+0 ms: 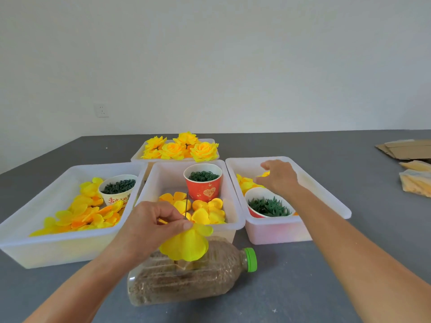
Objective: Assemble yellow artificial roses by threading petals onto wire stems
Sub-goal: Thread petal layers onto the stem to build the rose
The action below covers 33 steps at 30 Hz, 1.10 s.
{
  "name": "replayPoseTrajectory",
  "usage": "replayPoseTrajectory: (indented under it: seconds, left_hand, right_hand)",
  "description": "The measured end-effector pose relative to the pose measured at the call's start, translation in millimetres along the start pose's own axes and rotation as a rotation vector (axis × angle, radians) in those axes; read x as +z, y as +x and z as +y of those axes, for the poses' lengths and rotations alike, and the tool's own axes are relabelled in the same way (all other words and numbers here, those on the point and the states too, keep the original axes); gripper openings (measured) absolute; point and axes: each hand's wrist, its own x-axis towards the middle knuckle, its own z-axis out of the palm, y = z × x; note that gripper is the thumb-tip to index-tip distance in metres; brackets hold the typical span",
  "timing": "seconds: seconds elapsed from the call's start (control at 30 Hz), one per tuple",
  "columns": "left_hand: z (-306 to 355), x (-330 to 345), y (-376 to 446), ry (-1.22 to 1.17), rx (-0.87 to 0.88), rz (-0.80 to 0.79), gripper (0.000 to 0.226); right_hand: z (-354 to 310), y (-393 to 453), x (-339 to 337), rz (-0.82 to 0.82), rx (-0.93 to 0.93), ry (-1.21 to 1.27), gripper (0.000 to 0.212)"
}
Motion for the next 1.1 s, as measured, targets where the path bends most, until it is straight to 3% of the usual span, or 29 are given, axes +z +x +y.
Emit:
replayPoseTrajectory:
  seconds: [0.07,0.17,0.2,0.27,0.33,0.43,0.5,0.57,0.63,0.7,1.0,1.1]
  left_hand:
    - [0.3,0.3,-1.1,-0.012,-0.005,0.008,0.009]
    - [-0.8,-0.1,-1.4,-0.035,-0.004,0.009,0.009]
    - [-1.7,-0.1,-1.3,-0.040,-0.003,0.010,0.011]
    - [-3.1,-0.2,-0.9,-0.038,0.000,0.009,0.014]
    - [-5.1,0.2,-0.6,-0.032,0.008,0.008,0.014]
    - [-8.1,1.1,0.0,-0.031,0.014,0.011,0.015]
    - [-9.2,1.3,0.1,-0.033,0.017,0.014,0.013]
    - [-9.9,1.7,0.3,-0.034,0.021,0.016,0.012]
    - [-10.0,1.6,0.1,-0.030,0.026,0.017,0.010]
    - [-10.0,1.6,-0.1,-0.023,0.028,0.020,0.011]
    - [-10.1,2.2,-2.6,-0.021,0.009,0.039,0.005]
    - [-10.9,2.5,-2.6,-0.012,0.012,0.040,0.013]
  right_hand:
    - [5.9,13.6,10.3,-0.108,0.016,-0.129,0.060]
    - [4.6,23.0,23.1,-0.165,-0.016,-0.118,0.019]
    - [4.8,24.5,26.2,-0.162,-0.033,-0.106,0.022]
    - [5.0,27.6,28.8,-0.149,-0.041,-0.107,0.006]
    - [8.2,31.3,30.6,-0.124,-0.039,-0.105,0.017]
    - [13.1,30.3,25.0,-0.008,-0.018,-0.003,0.019]
    - [12.2,27.2,15.0,0.152,-0.016,0.132,0.018]
    - [5.8,20.1,4.4,0.246,0.004,0.417,0.009]
    - [-7.9,5.0,-6.9,0.135,0.089,0.876,0.010]
    - [-20.8,-11.4,-14.0,-0.022,0.185,1.175,0.016]
    - [-60.3,-60.5,-19.0,-0.385,0.203,1.279,0.008]
    - [-69.4,-70.4,-18.4,-0.456,0.181,1.283,0.008]
